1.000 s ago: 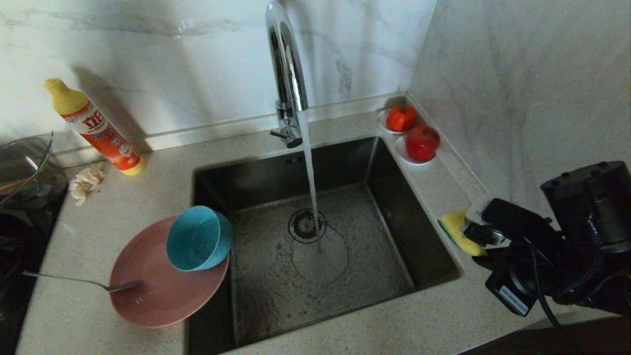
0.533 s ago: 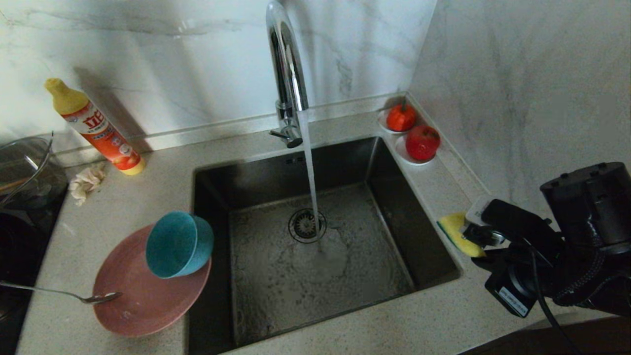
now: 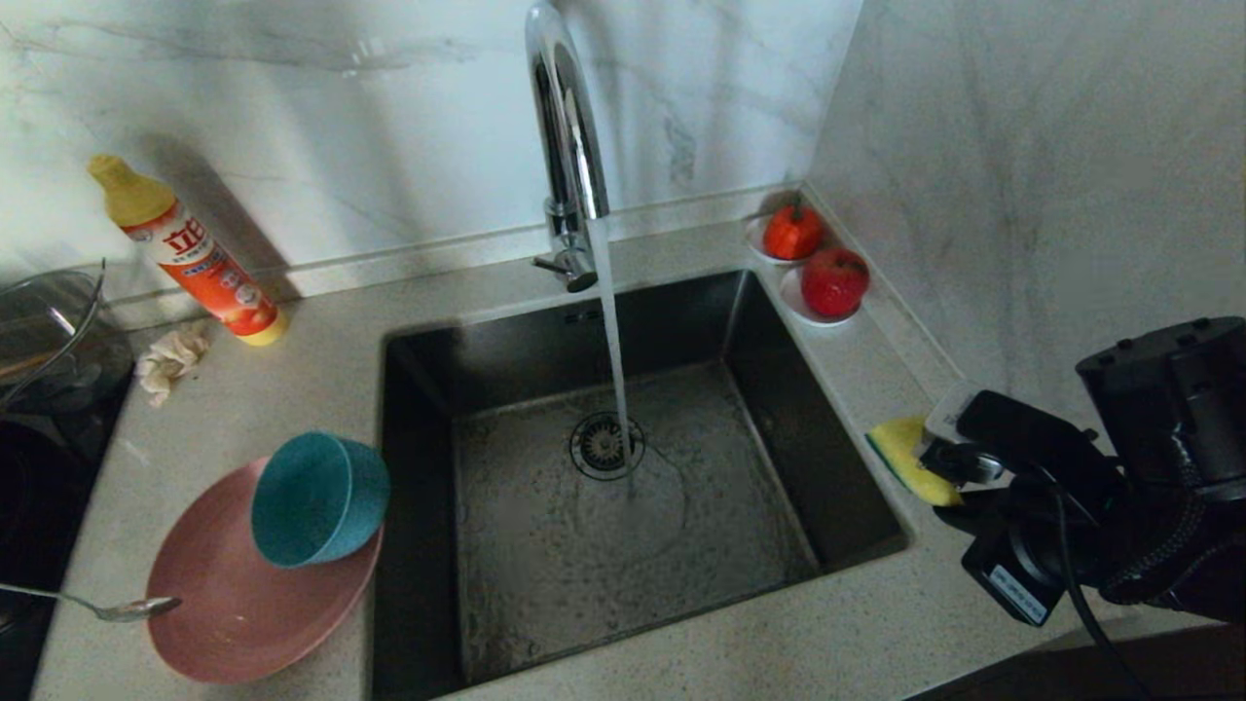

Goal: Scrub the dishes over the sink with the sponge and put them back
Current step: Rinse the spoon

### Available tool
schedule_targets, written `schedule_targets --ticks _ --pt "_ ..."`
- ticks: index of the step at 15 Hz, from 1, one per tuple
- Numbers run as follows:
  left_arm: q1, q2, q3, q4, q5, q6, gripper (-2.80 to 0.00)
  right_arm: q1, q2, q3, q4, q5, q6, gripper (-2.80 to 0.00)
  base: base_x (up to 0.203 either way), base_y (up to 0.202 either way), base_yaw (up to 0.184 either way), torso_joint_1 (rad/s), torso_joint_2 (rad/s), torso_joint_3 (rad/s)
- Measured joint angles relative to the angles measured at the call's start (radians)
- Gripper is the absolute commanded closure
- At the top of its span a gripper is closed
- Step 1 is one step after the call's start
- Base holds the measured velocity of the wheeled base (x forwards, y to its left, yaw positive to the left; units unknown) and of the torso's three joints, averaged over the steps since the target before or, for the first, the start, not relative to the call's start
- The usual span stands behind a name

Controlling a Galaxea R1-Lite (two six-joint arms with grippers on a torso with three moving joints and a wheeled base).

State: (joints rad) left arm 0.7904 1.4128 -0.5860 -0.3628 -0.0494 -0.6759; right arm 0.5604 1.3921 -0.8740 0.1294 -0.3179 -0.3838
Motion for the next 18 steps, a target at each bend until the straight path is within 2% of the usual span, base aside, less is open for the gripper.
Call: schedule_targets --ticks 7,12,15,18 --pt "0.082 0.009 -0.049 0.0 -0.005 0.085 0.0 -0.001 -0.008 0.005 -0.001 0.014 0.002 0.0 0.0 0.0 0.0 0.0 0.0 0.0" --pt "0.136 0.029 -0.138 0.016 -0.035 0.091 0.0 -0.001 -0.008 0.008 -0.001 0.025 0.003 0.0 0.0 0.0 0.0 0.0 0.0 0.0" --pt "0.138 -0.012 -0.149 0.061 -0.112 0.066 0.0 -0.001 -0.008 0.01 -0.001 0.025 0.003 0.0 0.0 0.0 0.0 0.0 0.0 0.0" --pt "0.138 -0.095 -0.208 0.237 -0.248 -0.018 0.0 -0.001 -0.007 0.01 0.0 0.025 0.003 0.0 0.0 0.0 0.0 0.0 0.0 0.0"
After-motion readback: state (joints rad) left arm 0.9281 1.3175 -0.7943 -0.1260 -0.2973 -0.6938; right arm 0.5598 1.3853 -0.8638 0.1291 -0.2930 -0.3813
